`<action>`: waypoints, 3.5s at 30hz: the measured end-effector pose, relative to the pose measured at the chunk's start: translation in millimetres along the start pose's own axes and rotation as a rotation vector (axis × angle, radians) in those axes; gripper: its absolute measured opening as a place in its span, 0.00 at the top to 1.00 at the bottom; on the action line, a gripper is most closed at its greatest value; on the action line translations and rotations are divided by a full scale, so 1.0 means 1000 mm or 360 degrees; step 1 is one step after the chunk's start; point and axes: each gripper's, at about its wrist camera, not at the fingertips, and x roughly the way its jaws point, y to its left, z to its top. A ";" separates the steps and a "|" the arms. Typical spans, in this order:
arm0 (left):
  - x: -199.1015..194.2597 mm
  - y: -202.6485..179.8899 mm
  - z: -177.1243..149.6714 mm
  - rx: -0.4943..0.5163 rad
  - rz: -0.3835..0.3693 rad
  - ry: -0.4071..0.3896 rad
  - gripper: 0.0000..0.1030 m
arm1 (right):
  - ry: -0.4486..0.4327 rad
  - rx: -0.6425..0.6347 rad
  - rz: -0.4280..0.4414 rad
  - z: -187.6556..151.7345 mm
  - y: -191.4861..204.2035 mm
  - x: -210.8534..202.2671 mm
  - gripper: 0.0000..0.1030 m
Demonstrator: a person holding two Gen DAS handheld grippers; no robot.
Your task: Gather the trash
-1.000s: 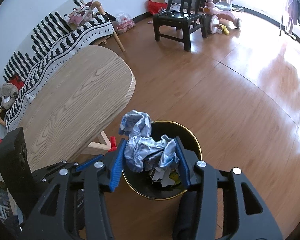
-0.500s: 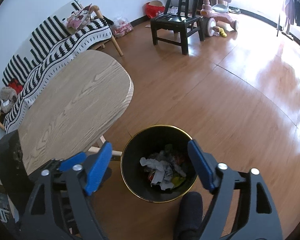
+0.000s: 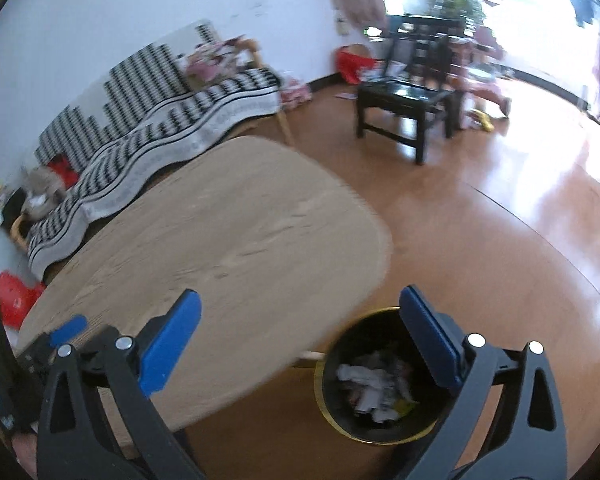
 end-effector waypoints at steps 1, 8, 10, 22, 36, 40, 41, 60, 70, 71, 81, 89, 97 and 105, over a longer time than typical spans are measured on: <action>-0.008 0.024 0.000 -0.0035 0.0077 -0.0022 0.07 | 0.0003 -0.0037 0.0014 -0.003 0.015 0.002 0.07; -0.047 0.127 -0.016 -0.0208 0.0308 -0.0100 0.07 | 0.0006 -0.0338 0.0133 -0.017 0.124 0.029 0.07; -0.054 0.153 -0.025 -0.0252 0.0361 -0.0105 0.07 | -0.0004 -0.0404 0.0175 -0.022 0.154 0.036 0.07; -0.076 0.232 -0.043 -0.0487 0.0466 -0.0117 0.07 | 0.0032 -0.0590 0.0305 -0.048 0.255 0.072 0.07; -0.072 0.240 -0.045 -0.0505 0.0470 -0.0094 0.07 | 0.0072 -0.0585 0.0339 -0.049 0.265 0.087 0.07; -0.071 0.239 -0.045 -0.0504 0.0466 -0.0090 0.07 | 0.0077 -0.0574 0.0342 -0.048 0.260 0.085 0.07; -0.070 0.236 -0.046 -0.0503 0.0467 -0.0089 0.07 | 0.0075 -0.0575 0.0341 -0.048 0.260 0.085 0.07; -0.065 0.229 -0.048 -0.0490 0.0470 -0.0077 0.07 | 0.0078 -0.0563 0.0343 -0.050 0.258 0.084 0.07; -0.064 0.221 -0.047 -0.0459 0.0461 -0.0070 0.07 | 0.0082 -0.0547 0.0331 -0.051 0.256 0.085 0.07; -0.064 0.221 -0.047 -0.0462 0.0460 -0.0067 0.07 | 0.0083 -0.0547 0.0330 -0.051 0.256 0.085 0.07; -0.066 0.216 -0.046 -0.0456 0.0439 -0.0060 0.07 | 0.0096 -0.0556 0.0306 -0.052 0.256 0.090 0.07; -0.068 0.217 -0.044 -0.0467 0.0446 -0.0066 0.07 | 0.0088 -0.0545 0.0305 -0.051 0.257 0.089 0.07; -0.068 0.218 -0.043 -0.0460 0.0468 -0.0072 0.07 | 0.0084 -0.0535 0.0306 -0.048 0.257 0.087 0.07; -0.068 0.218 -0.042 -0.0451 0.0477 -0.0067 0.07 | 0.0078 -0.0526 0.0310 -0.047 0.254 0.085 0.07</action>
